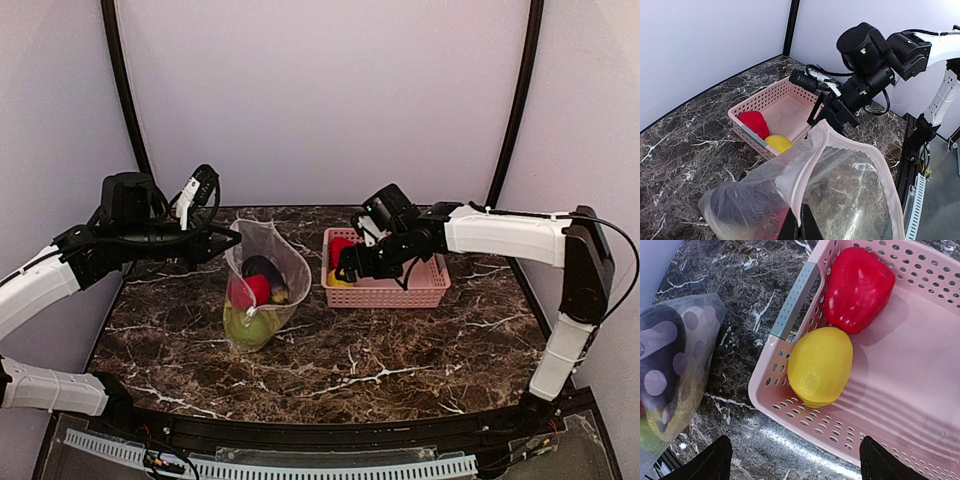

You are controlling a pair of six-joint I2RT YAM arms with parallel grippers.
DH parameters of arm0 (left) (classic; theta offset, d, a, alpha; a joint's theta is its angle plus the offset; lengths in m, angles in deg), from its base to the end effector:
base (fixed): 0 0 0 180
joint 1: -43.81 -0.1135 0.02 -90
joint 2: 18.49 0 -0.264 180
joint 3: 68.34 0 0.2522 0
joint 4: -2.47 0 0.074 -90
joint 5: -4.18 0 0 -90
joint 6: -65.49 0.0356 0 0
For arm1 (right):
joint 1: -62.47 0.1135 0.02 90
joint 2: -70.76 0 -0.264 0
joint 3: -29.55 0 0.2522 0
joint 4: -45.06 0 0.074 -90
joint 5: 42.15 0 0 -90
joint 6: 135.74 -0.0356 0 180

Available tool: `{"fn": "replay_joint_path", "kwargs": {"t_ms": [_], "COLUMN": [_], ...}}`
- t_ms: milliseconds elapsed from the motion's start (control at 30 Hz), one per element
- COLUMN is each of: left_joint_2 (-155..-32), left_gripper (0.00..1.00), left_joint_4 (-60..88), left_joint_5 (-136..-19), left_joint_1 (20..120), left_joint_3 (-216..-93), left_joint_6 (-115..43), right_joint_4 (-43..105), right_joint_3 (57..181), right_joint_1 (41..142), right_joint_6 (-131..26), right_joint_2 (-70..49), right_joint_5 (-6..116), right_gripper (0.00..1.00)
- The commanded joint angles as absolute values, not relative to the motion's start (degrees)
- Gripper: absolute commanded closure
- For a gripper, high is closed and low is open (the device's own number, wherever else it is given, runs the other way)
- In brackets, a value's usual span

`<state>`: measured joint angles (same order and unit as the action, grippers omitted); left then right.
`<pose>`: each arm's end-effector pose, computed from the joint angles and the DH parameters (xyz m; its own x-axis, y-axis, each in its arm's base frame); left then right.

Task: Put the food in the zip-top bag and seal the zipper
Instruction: Pick up the fake fruit from the bin.

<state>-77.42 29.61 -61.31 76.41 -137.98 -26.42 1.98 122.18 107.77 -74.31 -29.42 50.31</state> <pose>0.1888 -0.1383 0.3564 -0.2657 0.1339 -0.9547 0.8170 0.5569 -0.1492 0.2705 0.2756 0.2555 -0.8263 -0.1558 -0.5412 -0.3804 0.8630 0.3325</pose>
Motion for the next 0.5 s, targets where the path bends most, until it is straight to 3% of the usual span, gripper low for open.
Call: {"fn": "replay_joint_path", "kwargs": {"t_ms": [0, 467], "left_joint_2": [-77.48, -77.41], "left_gripper": [0.99, 0.99], "left_joint_4": [28.16, 28.01], "left_joint_5": [-59.52, -59.12], "left_joint_1": [76.06, 76.02], "left_joint_3": [-137.75, -137.64], "left_joint_6": [-26.29, -26.61], "right_joint_4": [4.13, 3.88], "right_joint_3": [124.38, 130.51], "right_joint_1": [106.41, 104.66], "right_joint_6": [-75.18, -75.76], "right_joint_2": [-33.52, -42.69], "right_joint_5": [54.03, 55.38], "right_gripper": [0.14, 0.16]}}
